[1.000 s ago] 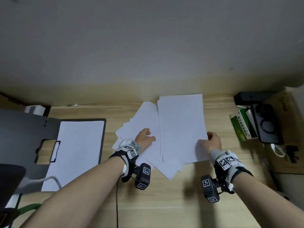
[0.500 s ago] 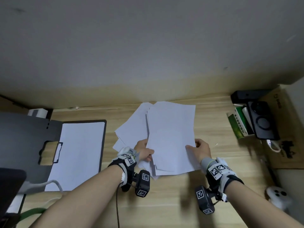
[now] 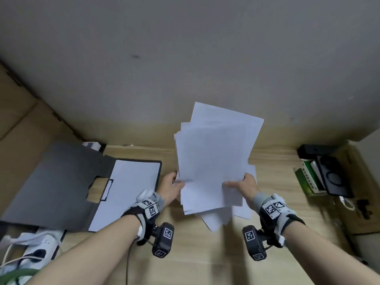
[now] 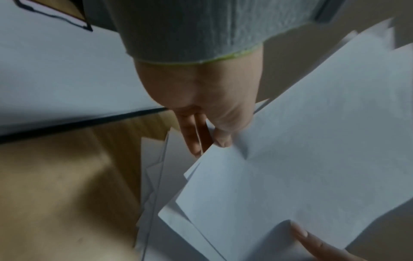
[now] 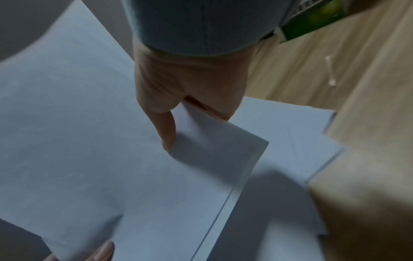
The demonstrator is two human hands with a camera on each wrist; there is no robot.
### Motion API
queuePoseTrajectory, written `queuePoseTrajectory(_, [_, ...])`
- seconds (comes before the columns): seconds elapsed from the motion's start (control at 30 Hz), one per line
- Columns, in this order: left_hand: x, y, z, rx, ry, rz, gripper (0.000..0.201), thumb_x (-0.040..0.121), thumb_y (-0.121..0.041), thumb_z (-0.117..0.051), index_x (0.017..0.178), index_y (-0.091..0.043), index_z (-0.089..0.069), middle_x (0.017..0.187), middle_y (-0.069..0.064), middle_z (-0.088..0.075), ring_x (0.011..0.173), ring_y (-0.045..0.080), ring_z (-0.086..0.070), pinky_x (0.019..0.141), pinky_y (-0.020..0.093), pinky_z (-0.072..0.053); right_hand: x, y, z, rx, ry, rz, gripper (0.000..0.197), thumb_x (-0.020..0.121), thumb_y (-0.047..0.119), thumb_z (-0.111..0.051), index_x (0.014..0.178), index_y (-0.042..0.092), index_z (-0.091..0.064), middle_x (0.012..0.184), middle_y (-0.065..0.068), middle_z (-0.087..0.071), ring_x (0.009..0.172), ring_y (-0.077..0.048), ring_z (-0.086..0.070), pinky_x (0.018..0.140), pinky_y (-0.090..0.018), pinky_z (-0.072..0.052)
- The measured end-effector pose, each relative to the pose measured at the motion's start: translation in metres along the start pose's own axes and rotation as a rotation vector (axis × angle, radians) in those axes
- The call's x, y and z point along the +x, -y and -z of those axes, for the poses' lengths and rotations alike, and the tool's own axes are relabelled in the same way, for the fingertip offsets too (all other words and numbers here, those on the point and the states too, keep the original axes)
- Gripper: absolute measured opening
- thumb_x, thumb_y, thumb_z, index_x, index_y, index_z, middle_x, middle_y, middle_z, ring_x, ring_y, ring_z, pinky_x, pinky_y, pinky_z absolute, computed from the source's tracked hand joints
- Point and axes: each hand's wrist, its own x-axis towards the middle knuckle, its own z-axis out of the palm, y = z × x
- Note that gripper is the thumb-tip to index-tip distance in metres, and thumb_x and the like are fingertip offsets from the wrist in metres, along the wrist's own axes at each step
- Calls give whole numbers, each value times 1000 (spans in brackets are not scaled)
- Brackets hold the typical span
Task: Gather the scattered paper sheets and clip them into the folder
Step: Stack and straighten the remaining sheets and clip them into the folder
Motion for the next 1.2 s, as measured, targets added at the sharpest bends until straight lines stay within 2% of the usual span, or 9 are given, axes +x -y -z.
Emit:
queuePoseTrajectory(0.07, [-2,-16,19,-24,-23,-59,29,89,2,-61,116,-10,-61,107,3,-68,99,21,-67,85,35,-55,-3,22,-14,55,3,81,36,68,-4,-82,101,6,-72,92,-7,-78,83,-25,-74,70,-30,-57])
queuePoseTrajectory(0.13, [-5,-24,34,-28,-29,-65,28,87,-5,-66,113,-12,-63,105,-1,-68,100,18,-66,90,35,-53,-10,37,-24,115,17,137,29,71,1,-82,99,6,-73,94,-7,-78,85,-22,-74,72,-29,-57])
queuePoseTrajectory(0.23, [-9,-22,44,-10,-5,9,28,76,-17,-74,102,-10,-70,100,3,-74,93,19,-71,89,39,-56,-17,38,-33,129,48,154,28,72,11,-84,98,6,-74,96,-7,-78,91,-22,-74,78,-31,-56])
queuePoseTrajectory(0.33, [-16,-19,45,-94,0,5,32,67,-16,-75,98,-14,-71,100,7,-75,96,23,-71,90,41,-57,-26,29,-45,108,48,136,27,71,11,-85,96,8,-74,96,-7,-78,91,-22,-74,79,-32,-57])
queuePoseTrajectory(0.47, [-18,-26,41,-175,-54,13,20,78,-3,-72,96,-11,-68,100,11,-72,93,24,-69,85,35,-56,-33,25,-58,128,26,109,32,68,9,-87,96,6,-74,96,-12,-77,88,-27,-73,78,-37,-58])
queuePoseTrajectory(0.57, [-14,-35,43,-250,-101,39,28,77,-7,-75,104,-5,-68,102,9,-72,91,22,-70,85,35,-57,-32,38,-64,169,10,126,32,66,10,-89,93,4,-75,94,-14,-77,84,-29,-73,72,-34,-57])
queuePoseTrajectory(0.77, [-10,-50,68,-343,-123,-20,25,78,-4,-76,102,-2,-69,94,7,-73,81,18,-70,78,32,-57,-28,65,-73,227,19,199,29,69,5,-85,95,5,-74,93,-12,-77,80,-23,-73,71,-32,-58])
queuePoseTrajectory(1.0, [-5,0,66,-154,-60,90,26,67,-9,-71,92,-5,-71,94,12,-74,92,28,-71,85,41,-58,-20,15,-89,15,35,15,33,69,1,-84,100,3,-72,97,-12,-76,86,-25,-72,70,-29,-56])
queuePoseTrajectory(1.2, [9,20,90,-280,-53,133,24,81,-2,-71,104,-8,-67,98,6,-72,89,22,-69,81,31,-56,-3,16,-120,11,-7,-13,24,73,9,-83,94,5,-72,91,-11,-76,81,-29,-72,75,-37,-59])
